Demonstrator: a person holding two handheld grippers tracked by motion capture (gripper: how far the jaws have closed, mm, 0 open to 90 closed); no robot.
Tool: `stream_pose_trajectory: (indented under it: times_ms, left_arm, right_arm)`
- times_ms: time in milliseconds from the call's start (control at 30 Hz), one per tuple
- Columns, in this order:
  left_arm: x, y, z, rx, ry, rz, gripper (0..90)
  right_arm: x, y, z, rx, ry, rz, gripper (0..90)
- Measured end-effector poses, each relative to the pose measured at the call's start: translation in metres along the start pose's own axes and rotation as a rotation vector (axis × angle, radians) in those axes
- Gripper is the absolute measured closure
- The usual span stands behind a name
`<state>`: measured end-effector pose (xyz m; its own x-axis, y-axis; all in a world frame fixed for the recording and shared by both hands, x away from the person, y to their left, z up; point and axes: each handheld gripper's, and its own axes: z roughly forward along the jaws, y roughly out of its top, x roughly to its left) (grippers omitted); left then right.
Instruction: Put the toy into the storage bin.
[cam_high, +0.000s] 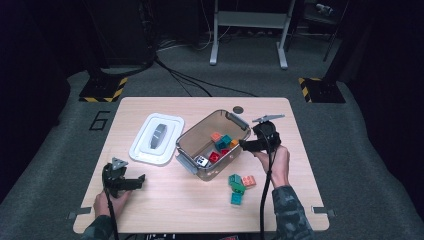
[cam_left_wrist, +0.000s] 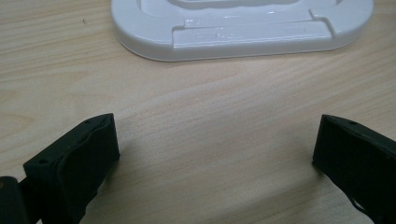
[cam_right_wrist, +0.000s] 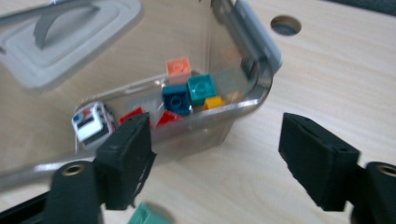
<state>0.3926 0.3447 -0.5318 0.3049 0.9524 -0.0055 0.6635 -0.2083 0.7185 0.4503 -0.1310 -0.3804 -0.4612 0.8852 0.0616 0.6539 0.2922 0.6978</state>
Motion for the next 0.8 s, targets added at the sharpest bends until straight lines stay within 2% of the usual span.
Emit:
stream_pose_trajectory:
  times_ms: [100,233,267,467,633,733,767,800]
  left_arm:
    - [0.000,0.000,0.000,0.000,0.000,0.000,0.0]
    - [0.000,0.000,0.000,0.000,0.000,0.000,0.0]
    - [0.000,0.000,0.000,0.000,0.000,0.000,0.0]
    - [0.000,0.000,0.000,0.000,0.001,0.000,0.0]
    - [0.000,0.000,0.000,0.000,0.001,0.000,0.0]
    - [0.000,0.000,0.000,0.000,0.001,0.000,0.0]
    - [0.000,0.000,0.000,0.000,0.000,0.000,0.0]
    - [0.000,0.000,0.000,0.000,0.000,0.000,0.0]
  right_arm:
    - [0.001,-0.014,-0.003,0.013,0.006,-0.006,15.4]
    - [0.006,-0.031,-0.004,0.013,0.025,-0.008,11.8]
    - [0.008,-0.035,-0.004,0.016,0.035,0.002,10.4]
    - [0.017,-0.058,0.003,0.030,0.089,-0.011,1.8]
    - [0.025,-0.076,0.006,0.049,0.121,-0.034,1.4]
    - [0.030,-0.086,0.008,0.065,0.123,-0.068,2.4]
    - [0.033,-0.090,0.008,0.077,0.125,-0.057,3.5]
    - [0.034,-0.093,0.009,0.078,0.128,-0.070,6.0]
